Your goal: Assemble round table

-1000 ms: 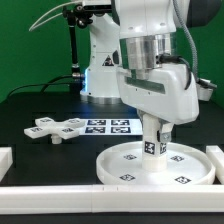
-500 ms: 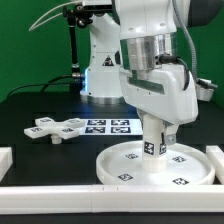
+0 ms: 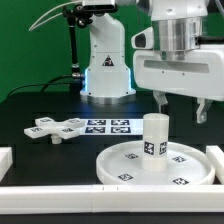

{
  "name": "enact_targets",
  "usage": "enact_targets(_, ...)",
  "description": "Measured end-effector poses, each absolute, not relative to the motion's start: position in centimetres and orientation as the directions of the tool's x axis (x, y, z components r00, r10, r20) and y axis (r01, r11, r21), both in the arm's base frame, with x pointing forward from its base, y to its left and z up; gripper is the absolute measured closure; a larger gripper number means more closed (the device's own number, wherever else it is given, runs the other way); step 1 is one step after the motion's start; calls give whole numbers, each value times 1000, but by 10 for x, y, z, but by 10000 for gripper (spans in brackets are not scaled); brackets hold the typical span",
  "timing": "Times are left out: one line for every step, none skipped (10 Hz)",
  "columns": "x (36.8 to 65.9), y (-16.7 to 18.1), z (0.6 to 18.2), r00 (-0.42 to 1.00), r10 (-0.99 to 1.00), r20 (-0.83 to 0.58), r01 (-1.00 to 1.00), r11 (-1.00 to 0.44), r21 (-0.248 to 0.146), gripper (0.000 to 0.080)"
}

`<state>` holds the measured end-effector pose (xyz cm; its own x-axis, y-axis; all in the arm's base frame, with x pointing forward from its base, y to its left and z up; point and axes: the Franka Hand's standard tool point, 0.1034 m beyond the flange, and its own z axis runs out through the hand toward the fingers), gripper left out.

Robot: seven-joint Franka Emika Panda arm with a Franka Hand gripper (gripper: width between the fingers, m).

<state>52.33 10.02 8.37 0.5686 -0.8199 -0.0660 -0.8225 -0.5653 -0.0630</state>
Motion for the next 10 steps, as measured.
enact_targets(510, 97, 82, 557, -828, -66, -830, -553, -74, 151)
enact_targets(509, 98, 81, 558, -827, -69, -830, -554, -71, 151)
enact_targets(511, 98, 81, 558, -827, -70, -829, -554, -73, 151)
enact_targets(510, 99, 80, 566, -821, -70, -824, -562, -73, 151)
enact_targets(510, 99, 80, 588, -806, -68, -808, -584, -75, 151)
enact_targets(510, 99, 80, 588, -806, -68, -809, -584, -75, 151)
enact_targets(509, 98, 80, 658, -750, -64, -753, -655, -66, 151)
enact_targets(509, 99, 81, 780, -623, -56, -625, -779, -48, 151)
enact_targets(511, 101, 81, 847, -529, -44, -531, -847, -41, 151)
enact_targets(509, 104, 80, 872, -488, -46, -490, -871, -39, 151)
